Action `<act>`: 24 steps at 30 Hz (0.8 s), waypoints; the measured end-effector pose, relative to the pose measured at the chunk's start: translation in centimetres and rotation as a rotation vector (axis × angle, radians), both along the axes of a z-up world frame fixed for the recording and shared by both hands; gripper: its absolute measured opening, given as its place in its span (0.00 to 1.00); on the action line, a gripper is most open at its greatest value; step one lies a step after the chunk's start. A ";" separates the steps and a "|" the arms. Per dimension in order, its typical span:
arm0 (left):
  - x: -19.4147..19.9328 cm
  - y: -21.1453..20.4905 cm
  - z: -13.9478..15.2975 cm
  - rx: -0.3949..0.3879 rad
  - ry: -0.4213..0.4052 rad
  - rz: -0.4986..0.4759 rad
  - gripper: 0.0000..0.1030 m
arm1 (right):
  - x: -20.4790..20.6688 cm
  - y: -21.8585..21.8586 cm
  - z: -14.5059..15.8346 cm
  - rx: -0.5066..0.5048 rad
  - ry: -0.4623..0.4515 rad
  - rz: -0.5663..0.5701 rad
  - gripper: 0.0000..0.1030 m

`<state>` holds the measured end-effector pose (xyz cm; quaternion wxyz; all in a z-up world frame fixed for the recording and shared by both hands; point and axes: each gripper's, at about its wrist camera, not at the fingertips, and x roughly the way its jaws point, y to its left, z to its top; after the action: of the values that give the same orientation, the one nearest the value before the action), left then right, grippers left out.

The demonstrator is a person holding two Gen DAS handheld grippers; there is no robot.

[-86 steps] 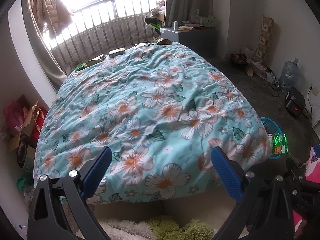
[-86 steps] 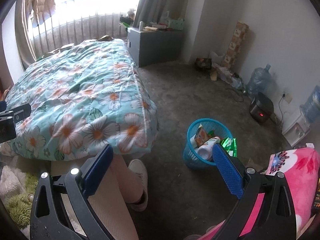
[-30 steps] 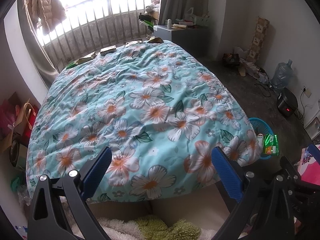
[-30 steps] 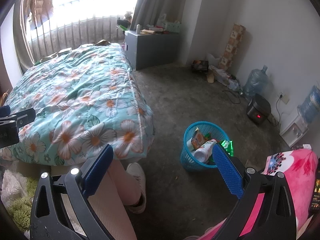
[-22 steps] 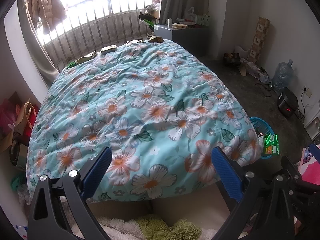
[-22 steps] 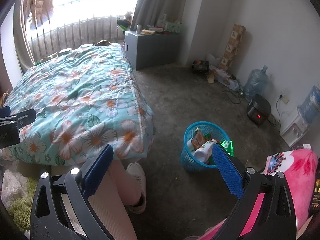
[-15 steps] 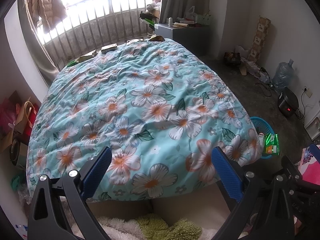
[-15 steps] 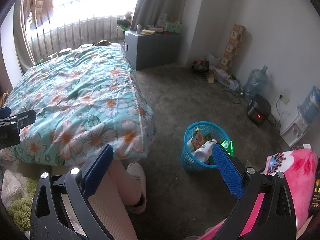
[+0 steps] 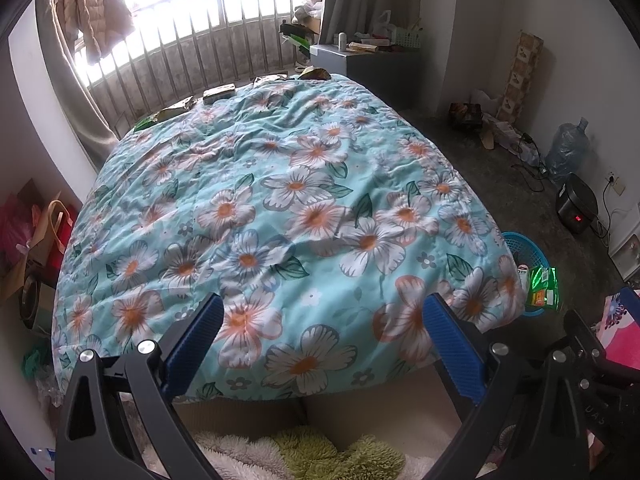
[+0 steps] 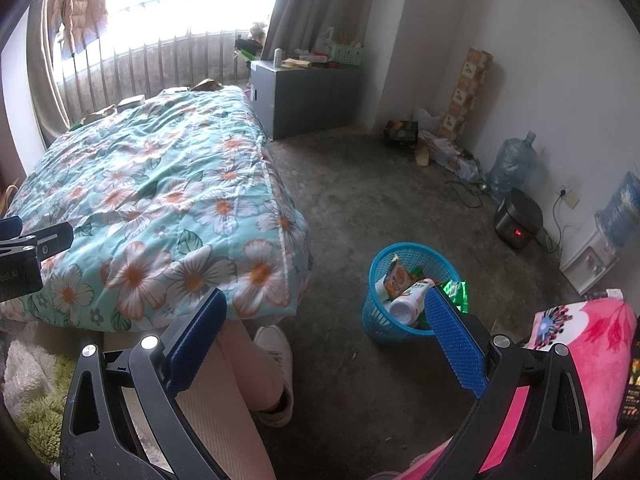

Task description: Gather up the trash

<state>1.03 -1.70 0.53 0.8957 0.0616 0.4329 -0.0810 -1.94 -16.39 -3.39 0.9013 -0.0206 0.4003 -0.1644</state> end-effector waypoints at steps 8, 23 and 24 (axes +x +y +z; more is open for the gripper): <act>0.0 0.1 0.0 0.000 0.001 0.000 0.95 | 0.0 0.0 0.0 0.000 0.000 0.000 0.92; 0.1 0.1 0.0 0.000 0.003 -0.002 0.95 | 0.0 0.0 0.0 -0.001 0.000 0.000 0.92; 0.1 0.1 0.0 0.000 0.003 -0.002 0.95 | 0.0 -0.1 0.0 0.000 0.000 0.000 0.92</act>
<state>1.17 -1.57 0.49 0.8949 0.0622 0.4343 -0.0820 -1.91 -16.45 -3.38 0.9013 -0.0208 0.4004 -0.1643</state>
